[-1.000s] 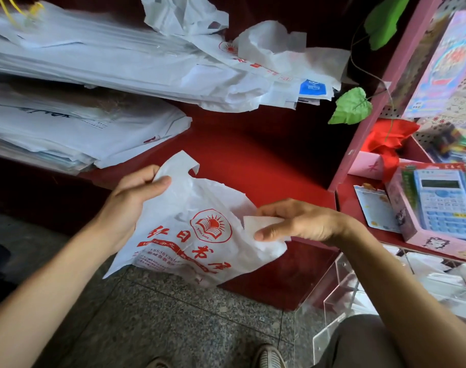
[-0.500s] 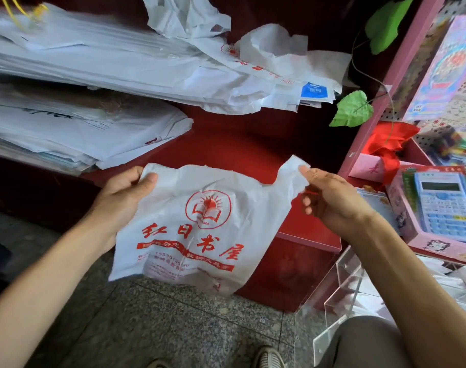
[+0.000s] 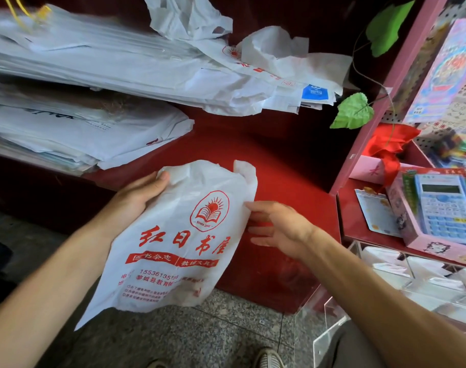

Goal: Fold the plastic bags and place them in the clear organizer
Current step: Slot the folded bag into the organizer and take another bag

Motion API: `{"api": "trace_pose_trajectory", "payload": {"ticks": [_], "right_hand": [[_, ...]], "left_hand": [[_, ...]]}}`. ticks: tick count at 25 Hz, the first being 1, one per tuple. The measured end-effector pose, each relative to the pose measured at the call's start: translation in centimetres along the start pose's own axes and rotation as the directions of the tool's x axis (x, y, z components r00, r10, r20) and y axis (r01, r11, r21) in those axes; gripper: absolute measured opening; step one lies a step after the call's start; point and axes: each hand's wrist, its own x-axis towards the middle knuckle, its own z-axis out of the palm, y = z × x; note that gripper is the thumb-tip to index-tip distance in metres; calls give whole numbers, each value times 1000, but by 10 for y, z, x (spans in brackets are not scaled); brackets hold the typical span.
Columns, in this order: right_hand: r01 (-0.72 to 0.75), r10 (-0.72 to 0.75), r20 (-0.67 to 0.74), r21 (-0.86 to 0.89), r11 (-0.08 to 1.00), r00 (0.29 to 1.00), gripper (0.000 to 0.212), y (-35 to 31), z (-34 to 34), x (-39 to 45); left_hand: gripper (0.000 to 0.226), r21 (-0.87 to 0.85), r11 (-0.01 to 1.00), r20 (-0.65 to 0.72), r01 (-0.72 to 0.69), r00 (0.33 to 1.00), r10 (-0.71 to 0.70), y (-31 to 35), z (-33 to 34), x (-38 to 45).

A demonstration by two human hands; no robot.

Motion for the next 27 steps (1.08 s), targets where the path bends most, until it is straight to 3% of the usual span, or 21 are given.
{"api": "trace_pose_trajectory", "payload": {"ticks": [3,6,7,9,12,14,16,19,22,25,27], "right_hand": [[10,-17,98,62,998,995,34,0,14,-2],[107,-119,63,166,980,991,33,-9,17,-9],[108,-125,76,197,974,989,35,-13,16,-14],[74,-104,125,226,971,987,38,-22,11,-26],[38,-80,103,359,932,991,39,-28,12,-38],[64,-115,87,449,891,990,38,-30,22,-46],[88,-149,89,489,868,985,37,-29,33,-55],[102,-210,145,536,838,967,43,-27,45,-64],[123,-276,171,599,791,946,27,-26,46,-66],[226,-369,200,508,831,908,12,-26,47,-71],[429,-465,90,263,864,881,13,-26,46,-71]], "left_hand": [[24,4,998,103,-62,993,61,2,-1,2],[17,103,994,-80,-35,996,44,-5,-11,9],[15,217,976,-156,-28,986,63,-11,-17,13],[5,540,842,-265,-18,945,190,-22,-31,21],[31,784,616,-243,-75,877,415,-18,-25,13],[19,752,612,-130,-247,854,504,-4,-5,-4],[6,674,622,64,-398,871,487,4,19,-24],[41,625,629,321,-461,887,331,8,43,-46],[73,786,472,275,-400,909,312,-1,47,-47],[40,802,470,151,-369,886,438,-9,41,-33],[14,799,489,104,-350,881,461,-9,31,-24]]}}
